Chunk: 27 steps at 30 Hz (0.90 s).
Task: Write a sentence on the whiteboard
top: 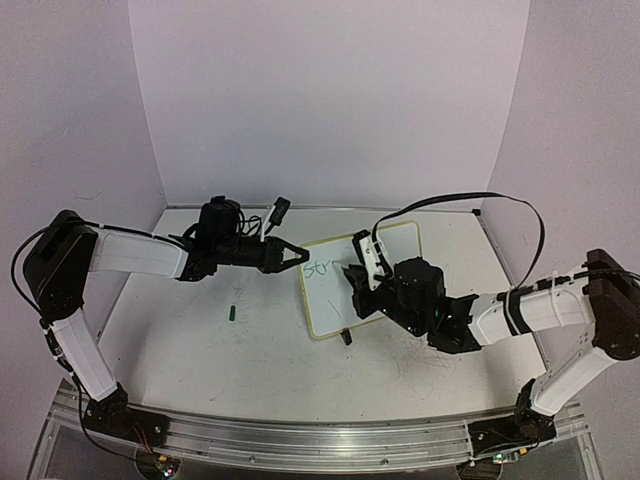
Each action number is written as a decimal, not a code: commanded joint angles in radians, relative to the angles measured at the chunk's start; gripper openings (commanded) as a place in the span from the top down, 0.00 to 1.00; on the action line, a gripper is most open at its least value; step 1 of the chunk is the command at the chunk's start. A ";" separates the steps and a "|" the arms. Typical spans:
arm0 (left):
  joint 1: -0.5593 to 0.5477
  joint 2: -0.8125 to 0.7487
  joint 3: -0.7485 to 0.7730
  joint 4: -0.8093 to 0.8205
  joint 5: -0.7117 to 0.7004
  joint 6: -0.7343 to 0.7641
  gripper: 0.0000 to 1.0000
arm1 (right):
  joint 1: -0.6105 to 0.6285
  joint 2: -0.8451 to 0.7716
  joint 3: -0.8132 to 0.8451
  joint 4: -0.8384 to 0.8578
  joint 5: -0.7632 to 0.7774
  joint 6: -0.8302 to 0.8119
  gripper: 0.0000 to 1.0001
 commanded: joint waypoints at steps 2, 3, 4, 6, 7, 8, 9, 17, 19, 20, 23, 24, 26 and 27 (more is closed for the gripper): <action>0.005 -0.028 0.019 0.031 -0.008 0.018 1.00 | -0.003 0.017 0.046 0.031 0.024 0.010 1.00; 0.005 -0.028 0.019 0.031 -0.008 0.018 1.00 | -0.003 0.020 0.049 0.032 0.024 0.010 1.00; 0.004 -0.028 0.019 0.031 -0.007 0.018 1.00 | -0.002 0.023 0.051 0.032 0.025 0.010 1.00; 0.004 -0.027 0.020 0.031 -0.005 0.018 1.00 | -0.002 0.031 0.057 0.032 0.027 0.010 1.00; 0.003 -0.027 0.020 0.031 -0.005 0.018 1.00 | -0.003 0.033 0.058 0.033 0.028 0.011 1.00; 0.004 -0.028 0.020 0.031 -0.005 0.018 1.00 | -0.003 0.036 0.059 0.033 0.030 0.010 1.00; 0.004 -0.028 0.020 0.031 -0.005 0.018 1.00 | -0.004 0.038 0.060 0.033 0.030 0.010 1.00; 0.004 -0.033 0.019 0.031 -0.004 0.019 1.00 | -0.002 0.062 0.069 0.030 0.030 0.013 1.00; 0.004 -0.034 0.018 0.031 -0.005 0.020 1.00 | -0.002 0.063 0.069 0.023 0.032 0.013 1.00; 0.004 -0.034 0.018 0.031 -0.005 0.021 1.00 | -0.002 0.064 0.070 0.018 0.032 0.014 1.00; 0.004 -0.035 0.018 0.031 -0.005 0.021 1.00 | -0.003 0.062 0.062 0.009 0.029 0.027 1.00; 0.004 -0.035 0.018 0.031 -0.005 0.022 1.00 | -0.002 0.062 0.059 0.004 0.028 0.042 1.00; 0.004 -0.036 0.019 0.031 -0.005 0.022 1.00 | -0.002 0.061 0.052 -0.002 0.026 0.057 1.00; 0.004 -0.036 0.019 0.031 -0.004 0.022 1.00 | -0.002 0.060 0.048 -0.005 0.026 0.061 1.00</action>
